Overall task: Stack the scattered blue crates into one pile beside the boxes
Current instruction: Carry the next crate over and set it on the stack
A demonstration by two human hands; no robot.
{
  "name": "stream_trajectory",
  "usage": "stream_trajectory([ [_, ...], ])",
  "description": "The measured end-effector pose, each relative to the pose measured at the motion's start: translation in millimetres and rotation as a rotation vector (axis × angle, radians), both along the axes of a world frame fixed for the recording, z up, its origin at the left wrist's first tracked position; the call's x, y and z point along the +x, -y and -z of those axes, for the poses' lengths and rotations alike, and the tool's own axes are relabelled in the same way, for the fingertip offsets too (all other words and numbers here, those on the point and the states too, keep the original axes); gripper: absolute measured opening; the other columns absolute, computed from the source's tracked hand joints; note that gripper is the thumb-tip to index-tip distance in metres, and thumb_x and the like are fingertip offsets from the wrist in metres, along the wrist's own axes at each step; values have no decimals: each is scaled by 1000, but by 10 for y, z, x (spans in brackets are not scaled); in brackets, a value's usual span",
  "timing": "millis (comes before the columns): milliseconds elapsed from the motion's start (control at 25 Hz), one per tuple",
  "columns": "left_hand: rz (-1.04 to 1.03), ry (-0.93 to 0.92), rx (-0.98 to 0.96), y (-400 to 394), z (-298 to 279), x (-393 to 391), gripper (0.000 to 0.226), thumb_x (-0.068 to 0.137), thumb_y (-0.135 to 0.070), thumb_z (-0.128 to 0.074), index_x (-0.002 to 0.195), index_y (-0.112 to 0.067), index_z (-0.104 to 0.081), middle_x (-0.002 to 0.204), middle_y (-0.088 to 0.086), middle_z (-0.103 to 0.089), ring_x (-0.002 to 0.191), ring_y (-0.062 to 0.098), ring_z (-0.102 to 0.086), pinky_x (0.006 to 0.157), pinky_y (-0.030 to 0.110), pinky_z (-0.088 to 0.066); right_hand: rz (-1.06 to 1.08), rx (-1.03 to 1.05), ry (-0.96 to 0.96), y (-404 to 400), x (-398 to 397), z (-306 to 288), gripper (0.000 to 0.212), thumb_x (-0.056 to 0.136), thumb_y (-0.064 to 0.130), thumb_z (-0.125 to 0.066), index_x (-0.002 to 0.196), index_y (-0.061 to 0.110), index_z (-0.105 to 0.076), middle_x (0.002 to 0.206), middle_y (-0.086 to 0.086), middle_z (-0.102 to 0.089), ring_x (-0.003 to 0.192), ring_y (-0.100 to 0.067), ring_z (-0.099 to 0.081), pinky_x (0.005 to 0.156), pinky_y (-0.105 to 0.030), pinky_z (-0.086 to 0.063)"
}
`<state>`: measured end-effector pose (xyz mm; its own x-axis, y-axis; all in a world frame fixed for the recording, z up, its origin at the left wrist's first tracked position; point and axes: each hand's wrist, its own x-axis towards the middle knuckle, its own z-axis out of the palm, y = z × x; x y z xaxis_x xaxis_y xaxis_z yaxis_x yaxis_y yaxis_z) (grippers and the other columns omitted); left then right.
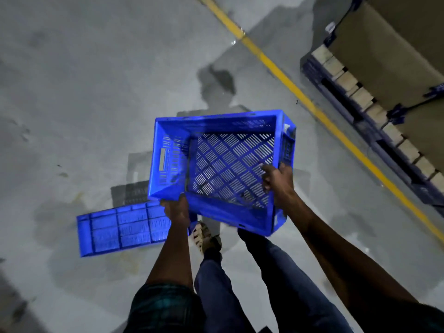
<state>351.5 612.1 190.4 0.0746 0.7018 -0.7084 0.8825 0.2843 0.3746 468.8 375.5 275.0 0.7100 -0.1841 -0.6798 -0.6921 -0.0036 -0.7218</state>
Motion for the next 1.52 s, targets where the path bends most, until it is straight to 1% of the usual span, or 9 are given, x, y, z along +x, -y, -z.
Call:
stream_trajectory([
  [160, 52, -115, 392, -222, -582, 34, 89, 79, -48, -70, 149, -9, -29, 153, 25, -31, 141, 42, -31, 107, 53, -33, -36, 131, 18, 251, -277, -485, 28, 90, 0, -55, 72, 14, -38, 44, 1, -32, 31, -13, -27, 39, -19, -26],
  [280, 104, -19, 541, -511, -1004, 78, 91, 77, -44, -73, 149, -9, -29, 155, 22, -28, 142, 41, -27, 108, 56, -29, -94, 243, 4, 368, -415, -730, 16, 89, -1, -54, 80, 8, -44, 46, -3, -31, 29, -14, -26, 38, -18, -27],
  [520, 53, -52, 558, -1182, -1527, -201, 83, 75, -45, -75, 139, -6, -39, 141, 24, -47, 133, 41, -42, 111, 62, -18, -184, 436, -19, 428, -731, -1137, 25, 90, 0, -53, 74, 13, -39, 49, -3, -28, 29, -13, -23, 34, -17, -24],
  [640, 91, -72, 541, -1382, -1700, -494, 64, 80, -46, -70, 123, -1, -52, 126, 29, -59, 119, 44, -55, 107, 52, -29, -206, 447, -22, 356, -928, -1189, 21, 89, 0, -54, 77, 11, -41, 50, -3, -29, 30, -13, -24, 34, -18, -25],
  [800, -2, -13, 444, -1589, -1810, -938, 63, 77, -49, -72, 117, -1, -62, 118, 26, -65, 113, 43, -61, 100, 49, -43, -258, 424, -5, 266, -1112, -1246, 18, 83, 6, -61, 80, 9, -43, 51, -3, -30, 31, -12, -26, 34, -20, -27],
  [1040, -76, 63, 322, -1771, -2007, -1333, 60, 73, -47, -75, 111, -1, -68, 117, 24, -67, 110, 42, -64, 99, 50, -50, -254, 255, 44, 108, -1245, -1454, 25, 92, 6, -57, 72, 11, -43, 48, -1, -33, 31, -12, -25, 36, -18, -23],
  [1240, -24, 143, 360, -1732, -2270, -1769, 53, 84, -45, -69, 102, 5, -67, 110, 30, -66, 106, 46, -62, 92, 47, -50, -279, -13, 212, 26, -1357, -1602, 29, 96, 16, -60, 72, 8, -47, 49, -6, -39, 32, -15, -31, 35, -21, -27],
  [1360, -87, 142, 399, -1618, -2438, -2171, 51, 84, -48, -67, 91, 3, -65, 103, 31, -66, 100, 47, -62, 88, 47, -50, -396, -208, 281, -50, -1333, -1699, 36, 94, 24, -63, 64, 6, -55, 46, -8, -48, 32, -19, -38, 36, -23, -34],
  [1520, -244, 75, 475, -1298, -2666, -2751, 46, 82, -51, -68, 83, -5, -63, 97, 28, -66, 94, 47, -63, 82, 45, -50, -641, -282, 441, -230, -1042, -1777, 38, 91, 28, -66, 67, -1, -62, 48, -9, -58, 34, -18, -49, 38, -24, -42],
])
